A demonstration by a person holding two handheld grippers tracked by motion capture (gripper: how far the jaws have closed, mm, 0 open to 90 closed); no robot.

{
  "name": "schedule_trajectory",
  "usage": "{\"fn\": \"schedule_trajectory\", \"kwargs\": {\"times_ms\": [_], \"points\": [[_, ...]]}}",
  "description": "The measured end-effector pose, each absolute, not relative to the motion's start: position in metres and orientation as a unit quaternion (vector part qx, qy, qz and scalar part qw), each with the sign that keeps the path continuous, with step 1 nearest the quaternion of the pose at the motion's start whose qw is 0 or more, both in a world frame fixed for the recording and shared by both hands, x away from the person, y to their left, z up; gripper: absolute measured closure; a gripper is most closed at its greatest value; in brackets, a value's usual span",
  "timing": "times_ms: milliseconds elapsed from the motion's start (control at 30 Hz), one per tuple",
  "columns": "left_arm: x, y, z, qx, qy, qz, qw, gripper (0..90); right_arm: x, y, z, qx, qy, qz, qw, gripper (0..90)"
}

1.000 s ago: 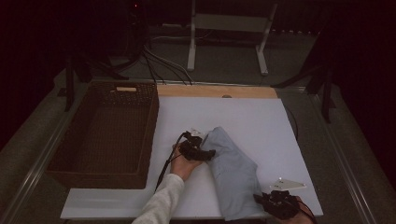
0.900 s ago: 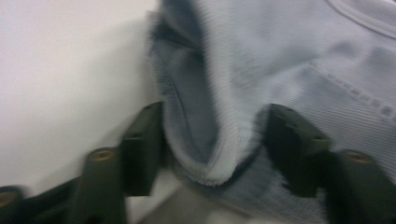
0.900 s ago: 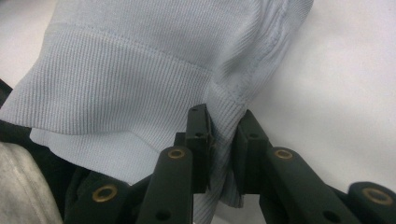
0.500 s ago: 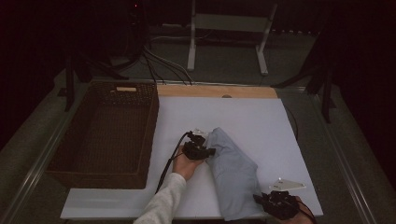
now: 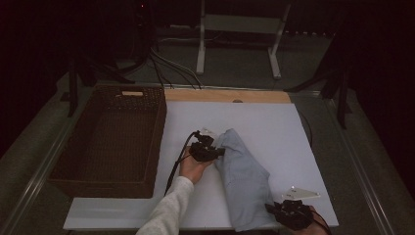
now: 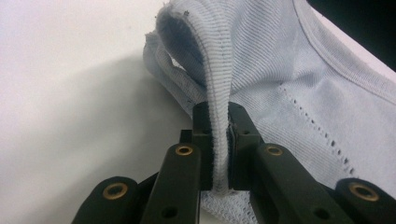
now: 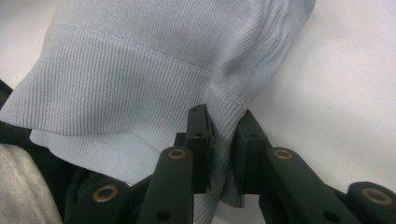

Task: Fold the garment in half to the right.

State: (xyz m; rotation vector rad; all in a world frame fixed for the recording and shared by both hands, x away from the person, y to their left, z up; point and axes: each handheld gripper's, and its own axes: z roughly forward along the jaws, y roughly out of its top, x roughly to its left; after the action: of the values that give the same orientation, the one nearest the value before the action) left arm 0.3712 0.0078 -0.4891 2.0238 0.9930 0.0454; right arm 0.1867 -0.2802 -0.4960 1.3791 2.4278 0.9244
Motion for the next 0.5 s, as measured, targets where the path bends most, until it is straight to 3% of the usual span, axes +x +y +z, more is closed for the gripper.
{"fn": "schedule_trajectory", "kwargs": {"times_ms": [500], "points": [[0.3813,-0.0005,-0.4831,0.814,0.397,0.024,0.424,84.9,0.1873,-0.2760,-0.4957,0.464,0.822,0.314,0.099,79.5]]}}
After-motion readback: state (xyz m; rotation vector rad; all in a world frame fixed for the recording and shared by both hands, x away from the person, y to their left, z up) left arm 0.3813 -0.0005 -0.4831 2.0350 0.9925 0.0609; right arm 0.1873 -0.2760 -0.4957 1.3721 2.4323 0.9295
